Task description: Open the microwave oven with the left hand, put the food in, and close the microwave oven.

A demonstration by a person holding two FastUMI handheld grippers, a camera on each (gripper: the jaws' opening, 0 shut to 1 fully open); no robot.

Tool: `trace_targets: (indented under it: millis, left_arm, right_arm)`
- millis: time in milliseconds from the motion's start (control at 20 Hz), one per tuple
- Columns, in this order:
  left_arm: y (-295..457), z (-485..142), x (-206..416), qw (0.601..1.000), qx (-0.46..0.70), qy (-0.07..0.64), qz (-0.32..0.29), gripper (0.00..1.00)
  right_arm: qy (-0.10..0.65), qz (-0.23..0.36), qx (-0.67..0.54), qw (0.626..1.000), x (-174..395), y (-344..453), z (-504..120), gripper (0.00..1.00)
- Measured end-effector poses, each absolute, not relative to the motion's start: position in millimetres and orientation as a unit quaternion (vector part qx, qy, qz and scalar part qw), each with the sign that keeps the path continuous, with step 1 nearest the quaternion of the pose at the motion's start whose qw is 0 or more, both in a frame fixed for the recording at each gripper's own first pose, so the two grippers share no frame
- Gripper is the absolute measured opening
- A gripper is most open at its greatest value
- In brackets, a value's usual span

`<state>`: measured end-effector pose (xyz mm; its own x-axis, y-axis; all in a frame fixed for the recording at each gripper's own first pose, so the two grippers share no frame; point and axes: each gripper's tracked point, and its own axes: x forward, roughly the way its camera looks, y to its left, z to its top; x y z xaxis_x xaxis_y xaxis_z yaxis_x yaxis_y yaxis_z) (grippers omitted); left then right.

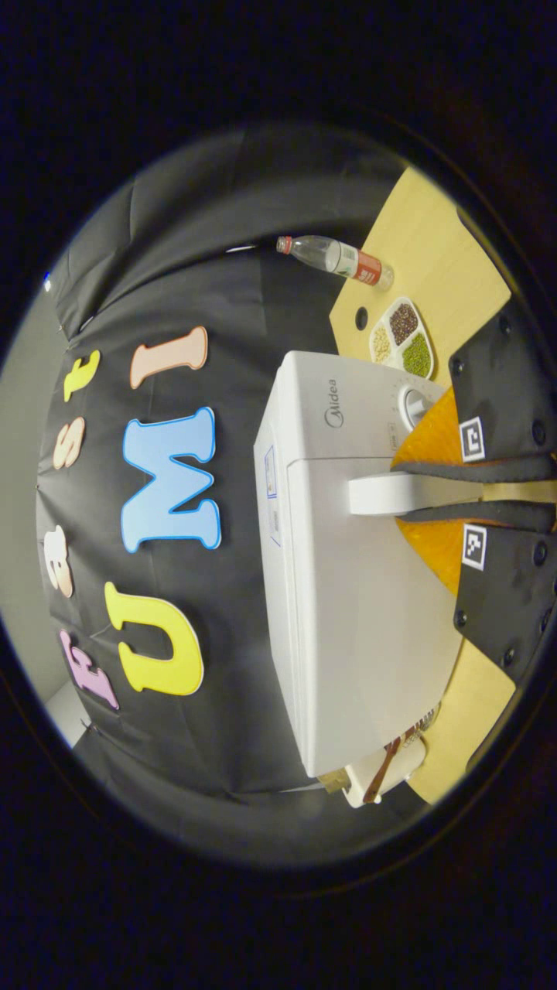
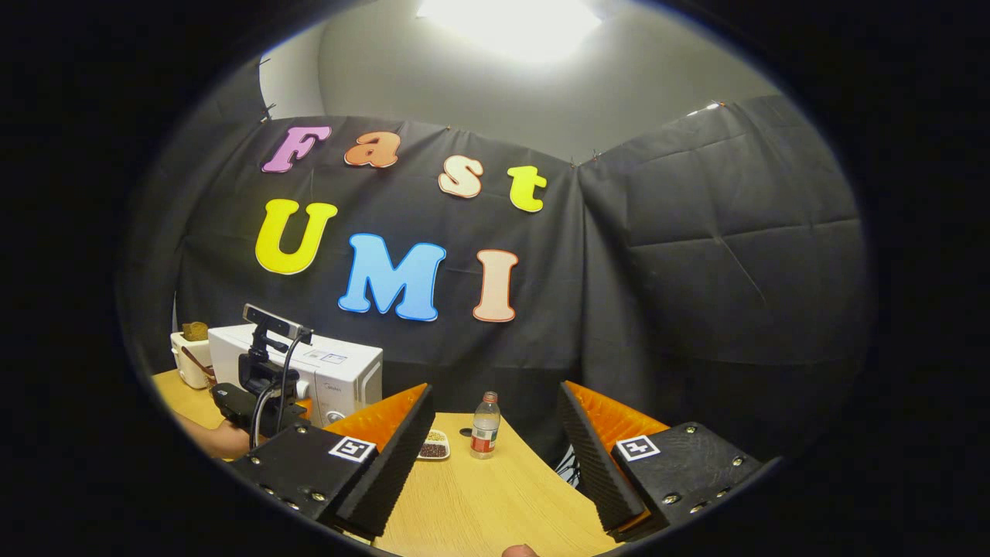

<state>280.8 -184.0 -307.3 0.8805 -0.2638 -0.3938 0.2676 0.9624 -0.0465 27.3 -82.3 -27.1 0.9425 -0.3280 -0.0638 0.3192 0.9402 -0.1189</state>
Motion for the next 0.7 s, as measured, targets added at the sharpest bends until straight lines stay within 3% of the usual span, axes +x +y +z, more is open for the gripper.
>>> trace_targets:
  millis: [100,250,400,700]
  left_arm:
    - [-181.8,-306.1,281.9,0.968,0.003,0.212,-0.137,0.1]
    - [-175.7,-308.7,266.2,0.964,-0.012,0.237,-0.12,0.1]
    - [-160.9,-296.2,236.5,0.97,0.002,0.213,-0.113,0.1]
    - [-134.6,-292.8,200.6,0.969,0.003,0.228,-0.089,0.1]
  right_arm:
    - [0.032,-0.165,-0.055,0.984,22.2,-86.9,-22.3,0.97]
    - [0.032,-0.159,-0.048,0.986,20.4,-90.6,-24.6,0.97]
    - [0.033,-0.155,-0.028,0.987,20.4,-98.9,-26.9,0.97]
    - [0.027,-0.112,-0.01,0.993,15.7,-97.3,-30.0,0.97]
